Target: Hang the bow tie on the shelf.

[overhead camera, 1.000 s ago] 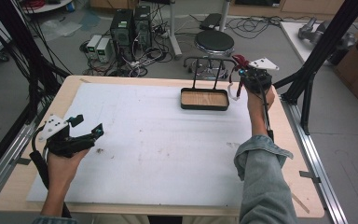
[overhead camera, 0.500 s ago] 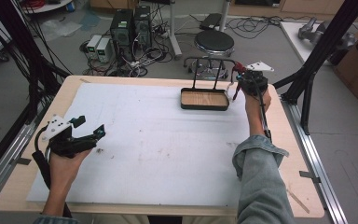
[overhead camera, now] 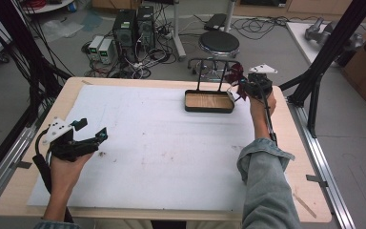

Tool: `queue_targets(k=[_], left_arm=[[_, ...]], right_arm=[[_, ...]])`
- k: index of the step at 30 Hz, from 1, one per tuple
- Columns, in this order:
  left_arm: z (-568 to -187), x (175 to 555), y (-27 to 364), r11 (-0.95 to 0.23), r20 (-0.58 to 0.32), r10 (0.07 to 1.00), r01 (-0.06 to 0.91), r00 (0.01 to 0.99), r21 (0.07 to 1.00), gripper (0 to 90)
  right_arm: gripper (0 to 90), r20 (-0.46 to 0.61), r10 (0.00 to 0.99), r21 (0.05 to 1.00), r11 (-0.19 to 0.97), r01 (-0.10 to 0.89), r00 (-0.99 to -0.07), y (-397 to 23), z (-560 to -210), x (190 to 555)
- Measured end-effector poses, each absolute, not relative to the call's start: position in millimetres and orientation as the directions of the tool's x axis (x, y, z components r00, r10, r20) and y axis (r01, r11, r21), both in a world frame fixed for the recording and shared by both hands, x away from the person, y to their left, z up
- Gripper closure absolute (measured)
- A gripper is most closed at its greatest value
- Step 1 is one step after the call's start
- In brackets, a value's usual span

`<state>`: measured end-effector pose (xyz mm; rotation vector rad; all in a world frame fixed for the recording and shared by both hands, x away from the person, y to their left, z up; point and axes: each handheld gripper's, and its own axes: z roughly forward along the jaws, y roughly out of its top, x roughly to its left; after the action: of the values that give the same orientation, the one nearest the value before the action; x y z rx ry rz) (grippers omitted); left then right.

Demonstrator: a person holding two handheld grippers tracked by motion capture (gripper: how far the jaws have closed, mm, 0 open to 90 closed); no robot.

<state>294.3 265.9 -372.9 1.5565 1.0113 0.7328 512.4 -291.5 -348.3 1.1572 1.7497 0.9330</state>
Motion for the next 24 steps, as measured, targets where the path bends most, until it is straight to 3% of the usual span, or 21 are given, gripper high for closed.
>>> queue_targets(k=[12,24], left_arm=[[-370,291,266,-0.041,-0.061,0.893,0.214,0.447,0.976,17.8],[-364,288,263,-0.041,-0.053,0.888,0.195,0.457,0.980,17.8]], right_arm=[[64.4,-0.245,0.948,0.898,0.300,0.322,-0.201,-300,-335,500],[43.6,-0.145,0.977,0.934,0.187,0.303,-0.159,-332,-303,465]])
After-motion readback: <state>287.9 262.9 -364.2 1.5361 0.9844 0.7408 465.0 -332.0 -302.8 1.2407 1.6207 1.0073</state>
